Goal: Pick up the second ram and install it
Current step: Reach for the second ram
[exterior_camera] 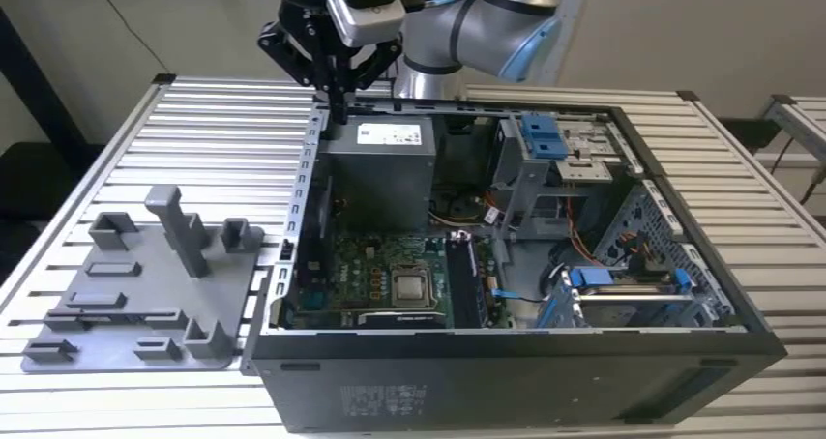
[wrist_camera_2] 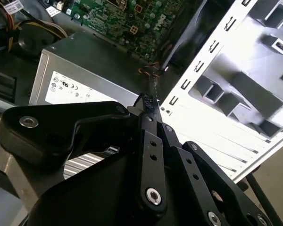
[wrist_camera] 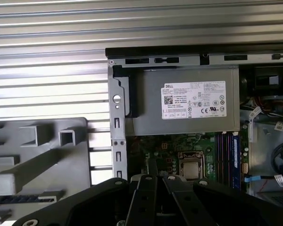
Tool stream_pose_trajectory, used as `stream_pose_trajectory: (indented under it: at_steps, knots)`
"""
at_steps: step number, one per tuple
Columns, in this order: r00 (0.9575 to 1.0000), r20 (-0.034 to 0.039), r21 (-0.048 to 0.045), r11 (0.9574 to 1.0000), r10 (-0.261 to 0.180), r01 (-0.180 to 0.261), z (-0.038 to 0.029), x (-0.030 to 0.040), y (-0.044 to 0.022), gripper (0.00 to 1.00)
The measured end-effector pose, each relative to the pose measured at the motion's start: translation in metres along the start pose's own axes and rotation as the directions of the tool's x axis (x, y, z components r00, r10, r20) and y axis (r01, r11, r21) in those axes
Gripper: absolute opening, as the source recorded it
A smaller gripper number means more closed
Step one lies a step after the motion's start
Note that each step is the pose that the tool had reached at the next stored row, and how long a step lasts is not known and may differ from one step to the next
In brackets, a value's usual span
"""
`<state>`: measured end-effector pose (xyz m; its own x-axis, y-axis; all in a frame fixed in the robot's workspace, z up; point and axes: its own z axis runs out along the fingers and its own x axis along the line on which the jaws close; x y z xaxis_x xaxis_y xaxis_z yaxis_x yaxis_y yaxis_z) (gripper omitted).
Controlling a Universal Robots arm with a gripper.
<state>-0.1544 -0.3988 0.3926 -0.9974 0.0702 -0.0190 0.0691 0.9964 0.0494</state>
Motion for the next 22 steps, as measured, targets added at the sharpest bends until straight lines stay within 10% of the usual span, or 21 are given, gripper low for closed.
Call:
stream_pose_trajectory:
  at_steps: [22]
  knots:
    - [1.0000, 0.0000, 0.0000, 1.0000, 0.000, 0.000, -0.0005, 0.0227, -0.0016, 0.11]
